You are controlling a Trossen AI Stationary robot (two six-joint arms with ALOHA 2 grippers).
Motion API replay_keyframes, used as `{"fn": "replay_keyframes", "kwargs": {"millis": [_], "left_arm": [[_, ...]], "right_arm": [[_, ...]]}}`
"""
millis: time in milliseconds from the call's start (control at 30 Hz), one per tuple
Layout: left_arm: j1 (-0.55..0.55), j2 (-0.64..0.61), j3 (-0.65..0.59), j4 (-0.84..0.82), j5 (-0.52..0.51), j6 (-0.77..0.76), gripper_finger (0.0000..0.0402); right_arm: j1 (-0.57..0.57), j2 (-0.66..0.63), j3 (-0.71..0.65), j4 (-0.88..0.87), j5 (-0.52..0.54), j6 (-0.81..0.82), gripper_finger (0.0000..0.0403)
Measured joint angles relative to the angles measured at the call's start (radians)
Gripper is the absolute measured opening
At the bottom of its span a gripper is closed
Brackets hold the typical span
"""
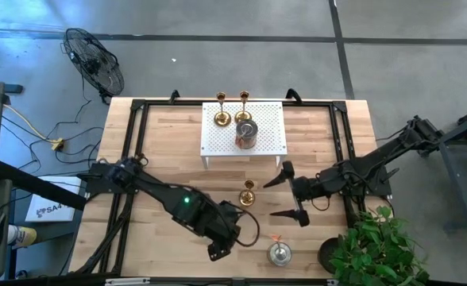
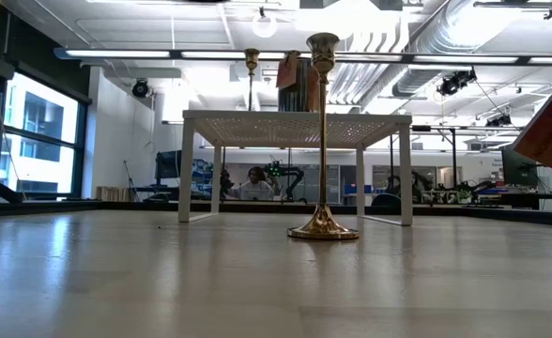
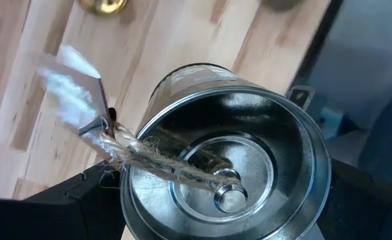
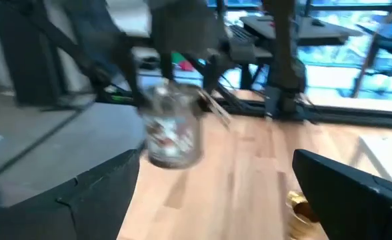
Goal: Pick & Place candle stick holders
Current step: Put the left silver scented candle on the shelf aligned with the other silver scented candle
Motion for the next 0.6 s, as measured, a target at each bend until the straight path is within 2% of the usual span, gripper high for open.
{"fn": "replay_keyframes", "kwargs": {"millis": [200, 500, 600], "left_arm": [[0.031, -0.056, 0.000, 0.064, -0.050, 0.046, 0.0359], [0.093, -0.065, 0.001, 0.065, -0.069, 0.139, 0.0359], [0.107, -0.065, 0.001, 0.067, -0.069, 0.165, 0.0359]], "right_arm": [[-0.004, 0.079, 0.000, 0.011, 0.115, -0.015, 0.0390], [-0.014, 0.147, 0.000, 0.107, 0.179, -0.060, 0.0391], [-0.015, 0.156, 0.000, 0.131, 0.163, -0.054, 0.0390]]}}
